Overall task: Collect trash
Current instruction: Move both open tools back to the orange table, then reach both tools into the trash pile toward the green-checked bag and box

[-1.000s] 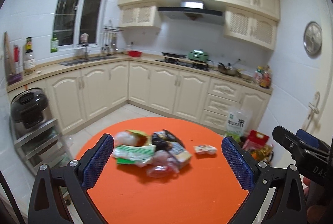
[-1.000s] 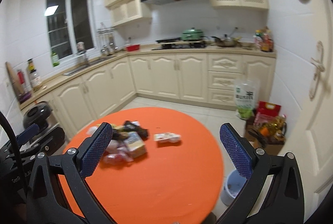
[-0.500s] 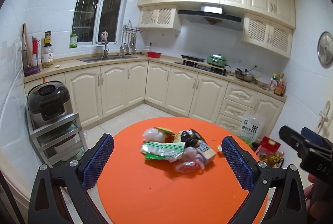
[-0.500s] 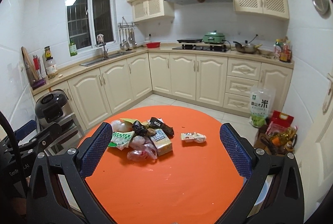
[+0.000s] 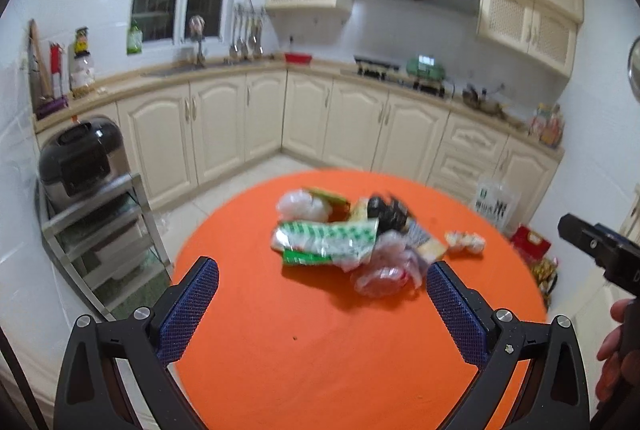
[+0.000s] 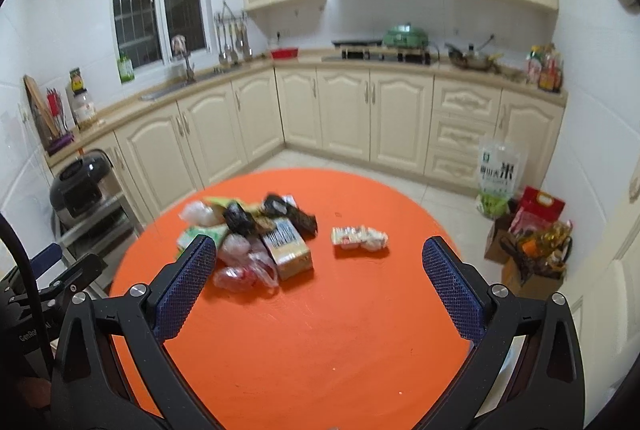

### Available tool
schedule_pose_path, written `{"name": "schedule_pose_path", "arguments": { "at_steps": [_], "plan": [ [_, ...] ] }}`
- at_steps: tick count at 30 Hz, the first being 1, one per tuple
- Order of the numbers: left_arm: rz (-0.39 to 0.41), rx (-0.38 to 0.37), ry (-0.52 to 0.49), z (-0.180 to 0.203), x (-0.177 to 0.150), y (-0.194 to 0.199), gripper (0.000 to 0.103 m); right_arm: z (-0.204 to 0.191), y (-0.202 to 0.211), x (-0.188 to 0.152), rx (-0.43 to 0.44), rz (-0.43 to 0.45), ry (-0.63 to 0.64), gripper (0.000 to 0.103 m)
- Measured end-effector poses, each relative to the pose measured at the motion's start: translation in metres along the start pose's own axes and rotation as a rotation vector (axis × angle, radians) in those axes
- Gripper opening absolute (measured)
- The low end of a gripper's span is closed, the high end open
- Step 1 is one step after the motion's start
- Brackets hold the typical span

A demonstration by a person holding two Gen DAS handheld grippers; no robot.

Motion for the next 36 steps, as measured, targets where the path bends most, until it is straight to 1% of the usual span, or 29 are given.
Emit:
{"name": "schedule_pose_path", "arguments": {
  "at_steps": [3,5,8,11,15,20,22,24,26,27,29,31,32,33,34,35,36],
  "plan": [
    [-0.082,-0.003,0.020,0.000,0.005,-0.042,0.102,0.000,-0.024,-0.008,0.017,-0.046,0.003,0.103],
    [-0.129,-0.008,0.057,-0.001,0.011,-0.070,0.102,0.001,-0.043,-0.013,0.020,-0.078,0.012,0.103],
    [-0.168,0.009,0.122,-0.008,0.025,-0.106,0.102,0.000,-0.070,-0.019,0.032,-0.125,0.019,0.103],
    [-0.190,0.023,0.200,-0.013,0.044,-0.133,0.102,-0.001,-0.094,-0.026,0.039,-0.166,0.032,0.103],
    [-0.188,0.053,0.277,-0.018,0.071,-0.163,0.102,-0.006,-0.125,-0.032,0.067,-0.215,0.048,0.102],
    [-0.181,0.061,0.308,-0.008,0.097,-0.197,0.100,-0.018,-0.160,-0.032,0.133,-0.245,0.068,0.102],
    [-0.184,0.065,0.319,-0.004,0.107,-0.213,0.100,-0.023,-0.173,-0.030,0.152,-0.256,0.076,0.100],
    [-0.201,0.063,0.348,-0.003,0.109,-0.228,0.100,-0.026,-0.187,-0.030,0.161,-0.270,0.086,0.098],
    [-0.229,0.058,0.390,0.000,0.119,-0.246,0.095,-0.031,-0.201,-0.030,0.183,-0.286,0.094,0.096],
    [-0.238,0.052,0.401,0.001,0.120,-0.252,0.095,-0.032,-0.204,-0.029,0.187,-0.290,0.098,0.095],
    [-0.250,0.037,0.423,0.004,0.130,-0.270,0.094,-0.035,-0.212,-0.030,0.194,-0.300,0.117,0.093],
    [-0.254,0.033,0.429,0.000,0.135,-0.285,0.093,-0.036,-0.217,-0.029,0.213,-0.305,0.124,0.086],
    [-0.262,0.031,0.432,0.003,0.144,-0.297,0.090,-0.037,-0.217,-0.029,0.216,-0.304,0.133,0.083],
    [-0.270,0.026,0.436,0.001,0.142,-0.304,0.087,-0.038,-0.218,-0.029,0.219,-0.305,0.141,0.077],
    [-0.279,0.018,0.445,0.002,0.145,-0.314,0.083,-0.039,-0.218,-0.031,0.228,-0.310,0.150,0.066],
    [-0.286,0.010,0.458,0.001,0.148,-0.322,0.082,-0.040,-0.219,-0.031,0.236,-0.314,0.155,0.061],
    [-0.286,0.002,0.468,-0.002,0.144,-0.325,0.081,-0.042,-0.218,-0.032,0.234,-0.311,0.160,0.060]
  ]
}}
Point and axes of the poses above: each gripper's, at about its wrist camera, not at the fingertips, and y roughly against the way its jaws point, z to its right, x to its top, the point moved 6 cm from there along -y, roughly the way its jaws point, and after that the axes turned 13 degrees about y, right-handed, at the moved point
